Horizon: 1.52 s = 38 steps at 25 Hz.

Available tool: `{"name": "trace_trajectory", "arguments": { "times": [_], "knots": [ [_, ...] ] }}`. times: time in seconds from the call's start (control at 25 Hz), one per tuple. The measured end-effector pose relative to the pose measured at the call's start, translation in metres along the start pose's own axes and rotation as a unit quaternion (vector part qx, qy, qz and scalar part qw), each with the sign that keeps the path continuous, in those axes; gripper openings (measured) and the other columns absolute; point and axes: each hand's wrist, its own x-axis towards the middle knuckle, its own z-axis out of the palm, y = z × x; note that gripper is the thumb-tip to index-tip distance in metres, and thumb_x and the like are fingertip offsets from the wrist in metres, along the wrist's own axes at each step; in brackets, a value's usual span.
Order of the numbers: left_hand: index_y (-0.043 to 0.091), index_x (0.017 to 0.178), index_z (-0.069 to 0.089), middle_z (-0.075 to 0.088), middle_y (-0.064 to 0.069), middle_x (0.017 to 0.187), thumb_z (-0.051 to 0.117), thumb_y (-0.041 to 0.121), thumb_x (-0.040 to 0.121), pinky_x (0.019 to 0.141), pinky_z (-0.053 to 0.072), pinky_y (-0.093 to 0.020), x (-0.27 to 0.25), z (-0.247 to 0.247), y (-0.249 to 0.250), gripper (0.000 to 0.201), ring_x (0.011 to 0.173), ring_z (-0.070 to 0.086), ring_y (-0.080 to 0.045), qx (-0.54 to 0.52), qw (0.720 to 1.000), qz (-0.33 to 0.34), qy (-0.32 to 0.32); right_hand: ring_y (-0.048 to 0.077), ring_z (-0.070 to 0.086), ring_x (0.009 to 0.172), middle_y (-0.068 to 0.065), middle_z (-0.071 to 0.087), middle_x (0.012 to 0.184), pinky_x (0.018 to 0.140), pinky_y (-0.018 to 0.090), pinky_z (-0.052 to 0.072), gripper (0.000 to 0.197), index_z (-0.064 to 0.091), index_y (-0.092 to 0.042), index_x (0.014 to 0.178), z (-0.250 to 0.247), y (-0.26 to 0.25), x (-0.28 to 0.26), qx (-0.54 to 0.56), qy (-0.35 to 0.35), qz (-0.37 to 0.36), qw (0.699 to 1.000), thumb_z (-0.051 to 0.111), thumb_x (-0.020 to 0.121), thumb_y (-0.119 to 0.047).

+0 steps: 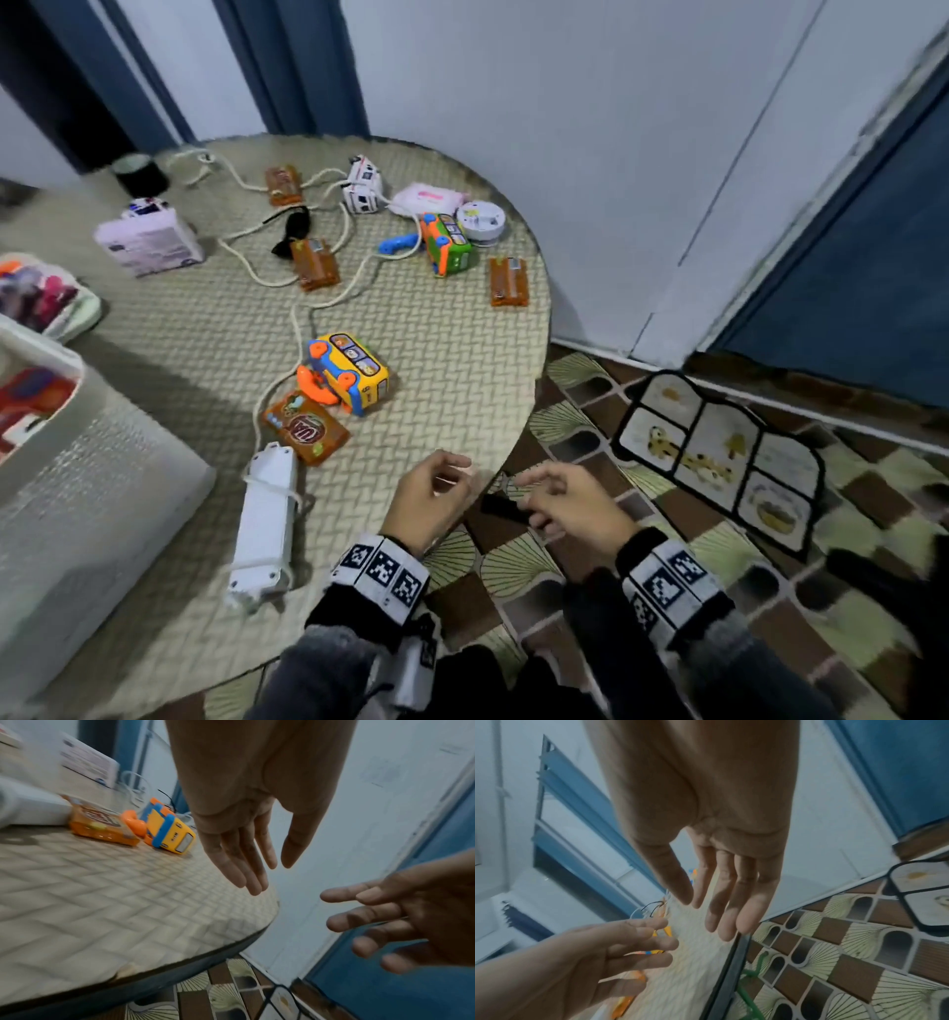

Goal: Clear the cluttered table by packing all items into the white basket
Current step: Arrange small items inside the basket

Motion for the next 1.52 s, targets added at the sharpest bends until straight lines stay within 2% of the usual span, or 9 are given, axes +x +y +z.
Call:
{"name": "trace_trajectory", "arguments": {
  "times": [0.24, 0.52, 0.6, 0.72, 0.8, 0.92, 1.2, 1.4, 1.52],
  "knots": [
    [0.014, 0.101, 0.062, 0.066, 0.004, 0.090, 0.063, 0.007, 0.088, 0.066, 0.047, -0.010, 0.007, -0.025, -0.007, 0.015, 0.079, 0.061, -0.005, -0.050, 0.978, -0.040, 0.196, 0.009, 0.058, 0.057, 0.014, 0.067, 0.089, 0.049, 0.017, 0.043, 0.014, 0.064, -0.013, 0.098, 0.005, -0.045, 0.045, -0.022, -0.100, -0.051, 0.993, 0.057, 0.090, -0.003],
    [0.006, 0.104, 0.062, 0.065, 0.000, 0.094, 0.072, 0.006, 0.081, 0.074, 0.048, -0.017, 0.048, -0.090, -0.029, 0.025, 0.083, 0.058, -0.008, -0.039, 0.926, -0.068, 0.370, 0.015, 0.061, 0.061, 0.009, 0.070, 0.081, 0.053, 0.024, 0.045, 0.021, 0.066, -0.020, 0.089, 0.048, -0.106, 0.117, -0.059, -0.172, -0.106, 0.977, 0.056, 0.090, -0.002],
    [0.007, 0.105, 0.064, 0.067, -0.006, 0.101, 0.077, 0.011, 0.074, 0.083, 0.049, -0.024, 0.060, -0.103, -0.044, 0.034, 0.088, 0.061, -0.015, -0.022, 0.910, -0.089, 0.403, 0.015, 0.060, 0.059, 0.008, 0.070, 0.080, 0.051, 0.022, 0.043, 0.022, 0.065, -0.020, 0.087, 0.056, -0.121, 0.134, -0.068, -0.186, -0.113, 0.974, 0.056, 0.088, 0.000],
    [0.021, 0.113, 0.063, 0.065, -0.003, 0.115, 0.080, 0.026, 0.071, 0.101, 0.035, -0.042, 0.069, -0.116, -0.060, 0.045, 0.111, 0.058, -0.023, 0.085, 0.898, -0.167, 0.397, 0.017, 0.058, 0.058, 0.008, 0.068, 0.078, 0.051, 0.023, 0.042, 0.021, 0.065, -0.016, 0.089, 0.064, -0.139, 0.150, -0.058, -0.192, -0.117, 0.973, 0.054, 0.087, 0.003],
    [0.024, 0.122, 0.059, 0.057, 0.002, 0.127, 0.079, 0.033, 0.072, 0.103, 0.024, -0.039, 0.074, -0.120, -0.067, 0.055, 0.122, 0.049, -0.019, 0.144, 0.889, -0.222, 0.373, 0.018, 0.057, 0.058, 0.007, 0.068, 0.078, 0.052, 0.026, 0.040, 0.023, 0.065, -0.015, 0.088, 0.071, -0.144, 0.161, -0.058, -0.197, -0.107, 0.973, 0.054, 0.087, 0.004],
    [0.031, 0.128, 0.052, 0.048, 0.006, 0.139, 0.076, 0.044, 0.071, 0.107, 0.020, -0.040, 0.083, -0.118, -0.070, 0.064, 0.128, 0.044, -0.015, 0.178, 0.875, -0.273, 0.357, 0.018, 0.058, 0.059, 0.008, 0.070, 0.079, 0.053, 0.028, 0.038, 0.024, 0.066, -0.017, 0.088, 0.078, -0.144, 0.172, -0.066, -0.215, -0.090, 0.970, 0.053, 0.088, 0.003],
    [0.029, 0.142, 0.033, 0.049, -0.001, 0.137, 0.071, 0.066, 0.062, 0.107, 0.018, -0.038, 0.097, -0.111, -0.065, 0.096, 0.128, 0.042, -0.018, 0.209, 0.832, -0.362, 0.364, 0.014, 0.058, 0.054, 0.013, 0.068, 0.080, 0.048, 0.023, 0.041, 0.021, 0.066, -0.004, 0.099, 0.075, -0.161, 0.208, -0.088, -0.244, -0.073, 0.963, 0.050, 0.089, 0.006],
    [0.028, 0.134, 0.045, 0.059, -0.001, 0.122, 0.082, 0.044, 0.054, 0.108, 0.019, -0.044, 0.111, -0.110, -0.063, 0.089, 0.121, 0.049, -0.022, 0.126, 0.817, -0.362, 0.431, 0.014, 0.057, 0.054, 0.014, 0.069, 0.084, 0.045, 0.020, 0.044, 0.021, 0.066, -0.009, 0.093, 0.072, -0.180, 0.229, -0.097, -0.282, -0.079, 0.951, 0.051, 0.088, 0.006],
    [0.008, 0.119, 0.058, 0.064, -0.009, 0.105, 0.086, 0.012, 0.061, 0.092, 0.045, -0.025, 0.112, -0.107, -0.065, 0.065, 0.104, 0.060, -0.027, -0.030, 0.819, -0.277, 0.501, 0.011, 0.058, 0.053, 0.011, 0.071, 0.083, 0.047, 0.021, 0.044, 0.023, 0.066, -0.009, 0.096, 0.067, -0.188, 0.241, -0.122, -0.305, -0.084, 0.941, 0.050, 0.089, 0.006]
  ]
}}
